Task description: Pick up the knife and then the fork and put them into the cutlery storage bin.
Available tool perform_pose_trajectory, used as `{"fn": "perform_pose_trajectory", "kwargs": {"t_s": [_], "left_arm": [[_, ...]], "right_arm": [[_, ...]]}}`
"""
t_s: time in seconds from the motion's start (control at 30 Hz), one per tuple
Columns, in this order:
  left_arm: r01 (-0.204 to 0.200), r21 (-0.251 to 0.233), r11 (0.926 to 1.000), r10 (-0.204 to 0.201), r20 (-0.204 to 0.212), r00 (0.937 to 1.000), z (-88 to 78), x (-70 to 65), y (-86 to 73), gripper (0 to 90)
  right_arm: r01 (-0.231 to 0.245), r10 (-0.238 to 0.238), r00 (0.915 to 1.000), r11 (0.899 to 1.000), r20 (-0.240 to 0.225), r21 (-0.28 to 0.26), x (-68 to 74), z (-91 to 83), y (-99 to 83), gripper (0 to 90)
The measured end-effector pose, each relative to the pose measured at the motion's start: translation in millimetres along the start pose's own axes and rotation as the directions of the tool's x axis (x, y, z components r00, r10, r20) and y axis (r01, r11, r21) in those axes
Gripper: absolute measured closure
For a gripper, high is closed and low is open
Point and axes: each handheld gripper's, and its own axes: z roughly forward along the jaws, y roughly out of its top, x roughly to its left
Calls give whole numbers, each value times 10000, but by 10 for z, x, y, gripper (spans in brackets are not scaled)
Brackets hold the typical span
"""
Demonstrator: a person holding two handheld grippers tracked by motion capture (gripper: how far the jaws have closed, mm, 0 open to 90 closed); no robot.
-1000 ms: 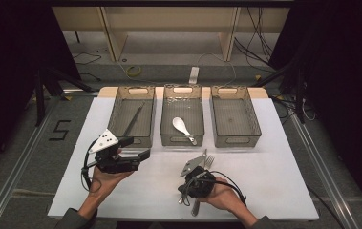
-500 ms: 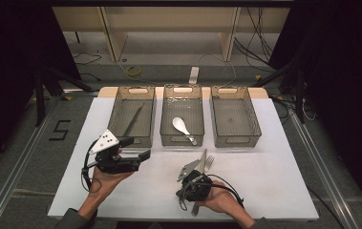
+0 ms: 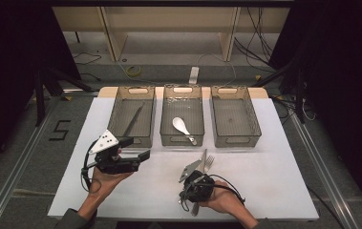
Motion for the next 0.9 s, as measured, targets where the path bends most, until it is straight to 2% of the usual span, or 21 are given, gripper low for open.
{"fn": "perform_pose_trajectory", "kwargs": {"t_s": [0.03, 0.07, 0.13, 0.27, 0.3, 0.57, 0.63, 0.77, 0.8, 0.9], "left_arm": [[-11, 2, 10000, 11, 13, 10000, 0, 0, 1, 160], [-12, 8, 10000, 12, 3, 10000, 3, 1, 0, 160], [5, 35, 10000, -5, -1, 10000, 7, 1, -1, 160], [-7, 12, 10000, 7, 22, 10000, 5, -5, -1, 160], [5, 25, 10000, -5, 26, 10000, 7, -3, -2, 160], [4, 8, 10000, -4, 29, 10000, -1, 0, 0, 160], [37, 21, 10000, -37, 36, 10000, -1, 5, -2, 160], [10, 5, 10000, -10, 13, 10000, -1, -1, 0, 160], [2, 14, 10000, -2, 0, 10000, 1, -1, -2, 160], [27, 2, 10000, -27, -1, 10000, -3, 1, 0, 160]], "right_arm": [[-144, 144, 9999, 9999, 43, -61, 0, -4, 2, 900], [23, -20, 9999, 9998, 138, -192, -22, 5, 1, 900], [-181, 188, 9996, 9993, 226, -325, -11, 35, 27, 900], [94, -89, 9994, 9998, 321, -164, 1, 110, 67, 900], [-30, 37, 9995, 9998, 313, -217, 4, 113, 74, 900], [-38, 40, 9998, 9999, 180, -111, -13, 105, 69, 900], [12, -13, 10000, 9999, 74, 151, -18, 85, 60, 900], [-12, 13, 10000, 9995, -41, 310, -21, 62, 41, 900], [122, -120, 9999, 9987, -46, 491, -22, 47, 34, 900], [121, -108, 9998, 9969, -161, 781, -22, 13, 6, 900]]}}
